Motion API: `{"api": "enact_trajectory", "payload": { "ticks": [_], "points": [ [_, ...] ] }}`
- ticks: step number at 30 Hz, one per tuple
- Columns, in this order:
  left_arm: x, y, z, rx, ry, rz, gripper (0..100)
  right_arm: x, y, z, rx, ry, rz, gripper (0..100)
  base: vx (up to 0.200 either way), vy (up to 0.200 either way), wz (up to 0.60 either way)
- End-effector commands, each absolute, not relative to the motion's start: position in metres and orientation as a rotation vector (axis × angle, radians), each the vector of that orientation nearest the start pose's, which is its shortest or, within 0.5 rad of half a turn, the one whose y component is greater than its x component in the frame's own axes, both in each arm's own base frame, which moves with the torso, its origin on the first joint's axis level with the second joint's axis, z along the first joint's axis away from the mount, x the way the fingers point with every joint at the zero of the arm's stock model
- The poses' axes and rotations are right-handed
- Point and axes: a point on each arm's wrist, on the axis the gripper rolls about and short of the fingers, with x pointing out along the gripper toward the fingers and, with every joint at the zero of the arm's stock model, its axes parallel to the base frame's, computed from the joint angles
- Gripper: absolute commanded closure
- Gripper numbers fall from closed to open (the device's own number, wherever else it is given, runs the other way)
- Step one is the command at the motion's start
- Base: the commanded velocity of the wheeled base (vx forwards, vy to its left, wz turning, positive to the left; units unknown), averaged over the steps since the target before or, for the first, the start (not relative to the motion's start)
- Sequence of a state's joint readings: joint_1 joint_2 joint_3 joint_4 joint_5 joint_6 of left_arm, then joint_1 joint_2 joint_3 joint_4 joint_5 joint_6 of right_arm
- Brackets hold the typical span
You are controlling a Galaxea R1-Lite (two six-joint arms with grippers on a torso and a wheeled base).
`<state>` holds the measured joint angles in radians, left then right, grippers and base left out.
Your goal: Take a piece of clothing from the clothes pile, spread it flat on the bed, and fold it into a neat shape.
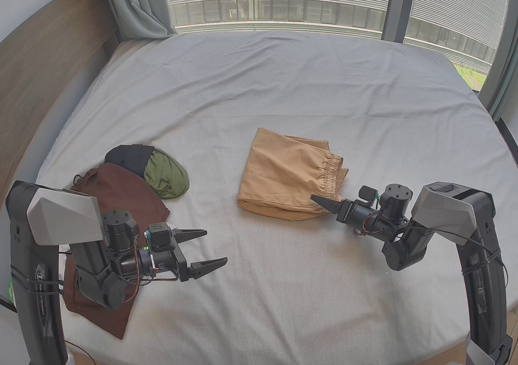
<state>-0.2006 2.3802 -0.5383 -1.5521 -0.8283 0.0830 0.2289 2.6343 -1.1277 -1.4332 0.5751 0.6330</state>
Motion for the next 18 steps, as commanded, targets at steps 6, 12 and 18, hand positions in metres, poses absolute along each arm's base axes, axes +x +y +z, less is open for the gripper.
{"api": "enact_trajectory", "payload": {
  "ticks": [6, 12, 18],
  "points": [
    [0.325, -0.083, -0.008, -0.017, 0.241, -1.033, 0, 0.403, 0.079, 0.004, 0.579, 0.269, 0.704, 0, 0.0, 0.0, 0.0],
    [0.326, -0.083, -0.008, -0.016, 0.238, -1.033, 0, 0.397, 0.073, 0.028, 0.533, 0.208, 0.706, 0, 0.0, 0.0, 0.0],
    [0.326, -0.083, -0.006, -0.014, 0.232, -1.031, 0, 0.393, 0.086, 0.052, 0.521, 0.165, 0.757, 0, 0.0, 0.0, 0.0]
  ]
}}
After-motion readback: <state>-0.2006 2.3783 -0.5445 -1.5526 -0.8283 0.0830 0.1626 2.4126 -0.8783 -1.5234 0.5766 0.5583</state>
